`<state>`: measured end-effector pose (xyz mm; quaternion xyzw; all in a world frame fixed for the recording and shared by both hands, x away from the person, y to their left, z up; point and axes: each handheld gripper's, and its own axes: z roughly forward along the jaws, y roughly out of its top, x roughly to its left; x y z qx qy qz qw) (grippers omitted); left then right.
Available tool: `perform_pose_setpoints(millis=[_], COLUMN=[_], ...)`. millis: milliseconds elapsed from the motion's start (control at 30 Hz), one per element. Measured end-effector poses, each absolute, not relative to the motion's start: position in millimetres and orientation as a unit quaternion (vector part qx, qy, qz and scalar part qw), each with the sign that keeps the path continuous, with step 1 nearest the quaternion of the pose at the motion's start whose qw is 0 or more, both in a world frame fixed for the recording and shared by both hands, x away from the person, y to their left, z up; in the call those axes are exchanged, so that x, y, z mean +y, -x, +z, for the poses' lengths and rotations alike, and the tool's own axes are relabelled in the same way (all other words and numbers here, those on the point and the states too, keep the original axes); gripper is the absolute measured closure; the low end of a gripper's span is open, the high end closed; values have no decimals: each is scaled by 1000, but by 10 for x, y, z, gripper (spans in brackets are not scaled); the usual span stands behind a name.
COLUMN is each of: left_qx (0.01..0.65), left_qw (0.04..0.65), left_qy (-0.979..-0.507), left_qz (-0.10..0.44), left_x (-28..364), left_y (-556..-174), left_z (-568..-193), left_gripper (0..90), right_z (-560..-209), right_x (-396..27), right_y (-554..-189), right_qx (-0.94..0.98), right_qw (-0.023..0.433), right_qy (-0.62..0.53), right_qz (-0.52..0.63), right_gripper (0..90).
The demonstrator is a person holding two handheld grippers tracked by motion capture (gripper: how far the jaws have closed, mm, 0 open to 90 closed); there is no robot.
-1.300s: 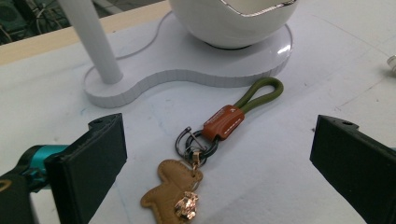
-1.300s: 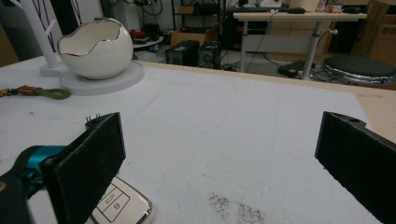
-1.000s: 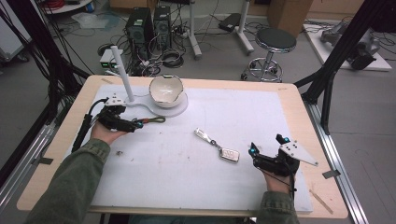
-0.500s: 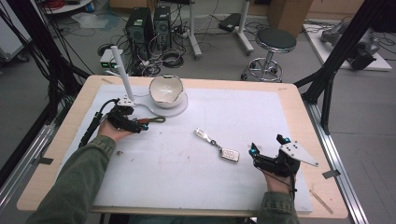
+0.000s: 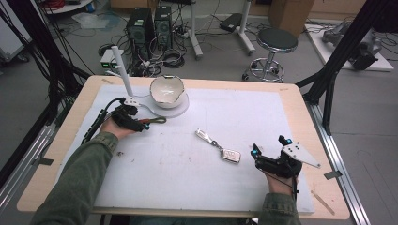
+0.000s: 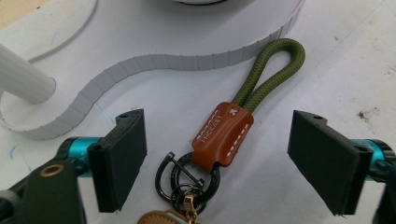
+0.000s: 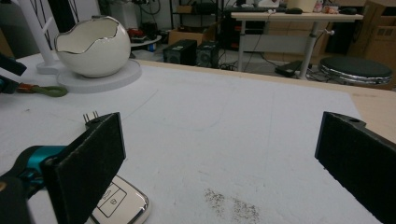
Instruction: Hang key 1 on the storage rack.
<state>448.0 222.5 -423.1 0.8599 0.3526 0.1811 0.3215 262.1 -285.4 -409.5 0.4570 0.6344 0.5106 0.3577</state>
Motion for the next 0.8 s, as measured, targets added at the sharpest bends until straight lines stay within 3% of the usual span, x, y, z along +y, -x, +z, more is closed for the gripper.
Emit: perform_pose_setpoints(millis=[500,533,800], left_qx=[338,334,336], left_qw=[314,318,331], left_qy=[-874,-875,-873], left_qz=[154,149,121], left_x=[2238,2243,2279], left_y=[-4525,-4525,-4542], left_z=[-4300,-4300,-4294], left_gripper=[475,557,745], right_z=[-4097,-4097,-4100], right_x=[-2875,-2877,-2878], right_y=[-2602,-2599,-2595], right_qx=[633,633,632], right_qw=[360,359,360], right_qy=[-460,-459,-461], right_qz=[508,509,508], right_gripper=[5,5,5])
